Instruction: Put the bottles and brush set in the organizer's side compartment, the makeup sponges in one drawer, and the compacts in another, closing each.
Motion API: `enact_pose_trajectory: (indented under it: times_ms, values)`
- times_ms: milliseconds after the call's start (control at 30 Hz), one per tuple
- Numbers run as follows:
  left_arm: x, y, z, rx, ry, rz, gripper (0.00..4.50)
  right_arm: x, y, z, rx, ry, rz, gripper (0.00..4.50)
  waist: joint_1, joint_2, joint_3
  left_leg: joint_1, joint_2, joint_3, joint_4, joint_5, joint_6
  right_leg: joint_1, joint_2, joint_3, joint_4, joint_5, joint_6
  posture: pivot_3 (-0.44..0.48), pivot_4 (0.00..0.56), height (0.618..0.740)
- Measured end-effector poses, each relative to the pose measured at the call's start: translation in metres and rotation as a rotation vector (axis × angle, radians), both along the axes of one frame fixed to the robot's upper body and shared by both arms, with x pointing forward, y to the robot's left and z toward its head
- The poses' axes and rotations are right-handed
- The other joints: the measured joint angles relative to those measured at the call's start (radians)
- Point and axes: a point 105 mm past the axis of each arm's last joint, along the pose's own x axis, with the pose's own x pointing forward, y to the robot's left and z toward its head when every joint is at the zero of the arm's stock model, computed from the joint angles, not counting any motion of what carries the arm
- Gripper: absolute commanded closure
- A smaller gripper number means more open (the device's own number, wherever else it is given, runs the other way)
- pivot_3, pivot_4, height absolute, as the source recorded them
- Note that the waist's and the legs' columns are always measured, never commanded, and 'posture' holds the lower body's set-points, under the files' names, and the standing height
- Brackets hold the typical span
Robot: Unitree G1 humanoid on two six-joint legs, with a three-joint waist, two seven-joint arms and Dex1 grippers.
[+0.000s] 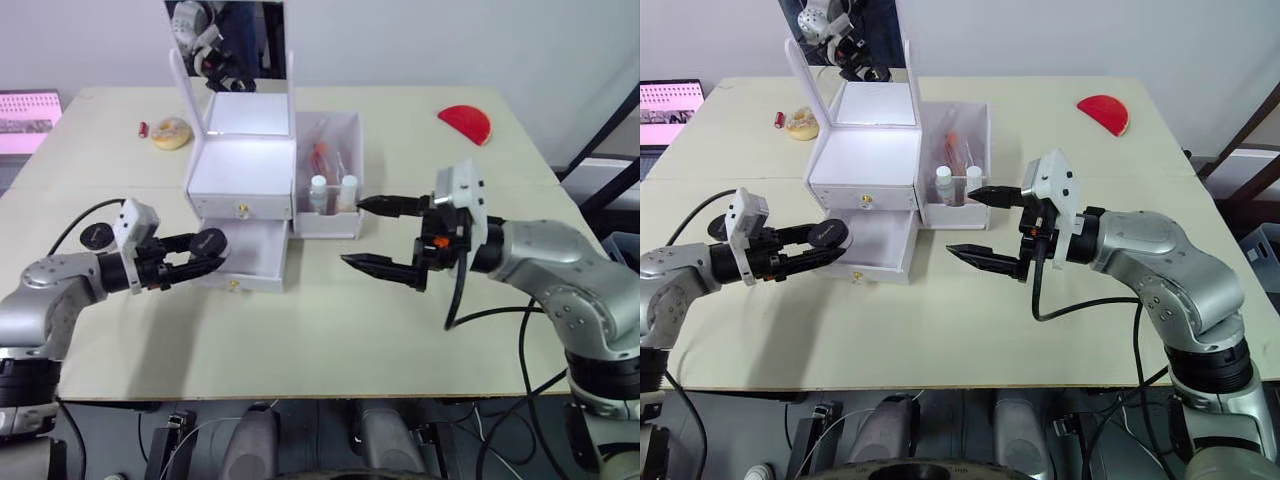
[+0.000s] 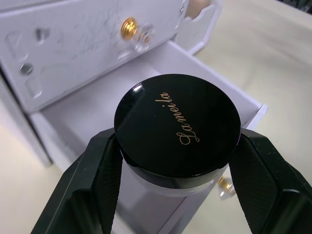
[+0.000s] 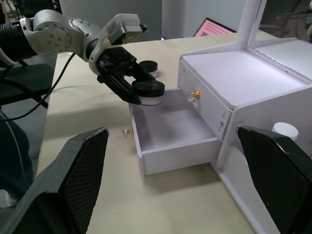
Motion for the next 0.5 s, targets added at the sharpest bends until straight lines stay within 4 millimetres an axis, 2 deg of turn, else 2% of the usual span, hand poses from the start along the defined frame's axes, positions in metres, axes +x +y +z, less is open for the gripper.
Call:
enact_pose_trajectory:
  times_ms: [500]
  values:
    - [0.0016,0.0039,-0.0056,0.088,-0.002,-0.007,1.87,0.0000,0.0000,0.0025,0.009,-0.014,-0.025,0.00,0.001,0.000,0.000,0.001,0.000,0.000,0.000,0.000,0.000,0.000,0.000,0.000,0.001,0.000,0.000,0.000,0.150,0.739]
